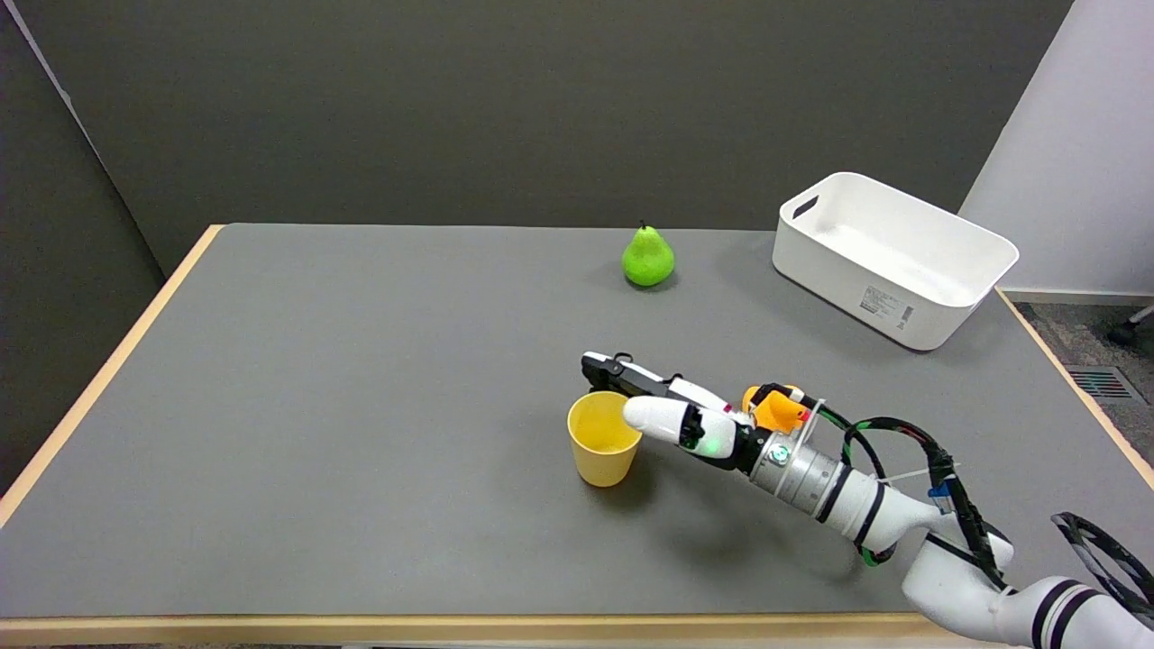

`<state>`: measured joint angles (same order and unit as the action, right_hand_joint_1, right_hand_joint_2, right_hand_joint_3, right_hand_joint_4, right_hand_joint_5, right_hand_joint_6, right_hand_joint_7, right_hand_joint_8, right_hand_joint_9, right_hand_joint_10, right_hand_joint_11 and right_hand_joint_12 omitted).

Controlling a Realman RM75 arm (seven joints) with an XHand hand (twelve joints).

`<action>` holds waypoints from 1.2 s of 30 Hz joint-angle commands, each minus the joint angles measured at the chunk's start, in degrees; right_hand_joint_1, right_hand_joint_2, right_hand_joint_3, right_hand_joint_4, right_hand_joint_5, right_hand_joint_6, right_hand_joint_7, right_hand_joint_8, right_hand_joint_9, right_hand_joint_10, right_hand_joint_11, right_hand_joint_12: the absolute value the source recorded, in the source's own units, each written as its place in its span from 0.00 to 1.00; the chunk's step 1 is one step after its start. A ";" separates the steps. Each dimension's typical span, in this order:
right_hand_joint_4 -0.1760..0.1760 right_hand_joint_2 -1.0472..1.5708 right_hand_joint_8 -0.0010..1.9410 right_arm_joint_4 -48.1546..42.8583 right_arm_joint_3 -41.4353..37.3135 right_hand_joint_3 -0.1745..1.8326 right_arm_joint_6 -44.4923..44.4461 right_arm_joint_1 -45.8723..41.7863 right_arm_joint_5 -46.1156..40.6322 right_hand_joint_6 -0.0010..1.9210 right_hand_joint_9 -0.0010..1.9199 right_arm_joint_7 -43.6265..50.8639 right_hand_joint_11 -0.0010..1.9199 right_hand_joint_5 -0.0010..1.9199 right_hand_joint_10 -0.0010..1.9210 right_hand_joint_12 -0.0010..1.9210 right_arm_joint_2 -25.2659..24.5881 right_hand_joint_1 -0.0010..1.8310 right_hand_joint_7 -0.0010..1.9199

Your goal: Pick up the yellow cup.

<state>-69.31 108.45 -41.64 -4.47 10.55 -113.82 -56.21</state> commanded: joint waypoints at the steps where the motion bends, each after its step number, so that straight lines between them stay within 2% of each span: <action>1: 0.00 0.62 0.00 -0.80 1.03 0.49 0.25 0.03 1.63 0.09 0.00 6.15 0.00 0.00 0.00 0.12 -1.12 0.18 0.00; 11: 0.00 0.61 0.00 2.04 -1.08 0.51 -1.09 0.44 -1.79 0.03 0.00 18.07 0.00 0.01 0.00 0.08 -1.60 0.21 0.00; 15: 0.00 0.61 0.00 3.32 -0.86 0.51 -2.87 0.63 -4.77 0.05 0.00 21.84 0.00 0.00 0.00 0.08 -1.69 0.21 0.00; 28: 0.00 0.60 0.00 4.27 0.31 0.51 -3.74 0.71 -4.91 0.03 0.00 22.59 0.00 0.01 0.00 0.09 -2.16 0.21 0.00; 36: 0.00 0.60 0.00 7.97 0.67 0.51 -4.76 0.85 -5.37 0.05 0.00 28.00 0.00 0.00 0.00 0.09 -6.68 0.21 0.00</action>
<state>-65.74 108.27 -44.76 -3.87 6.52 -93.56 -58.39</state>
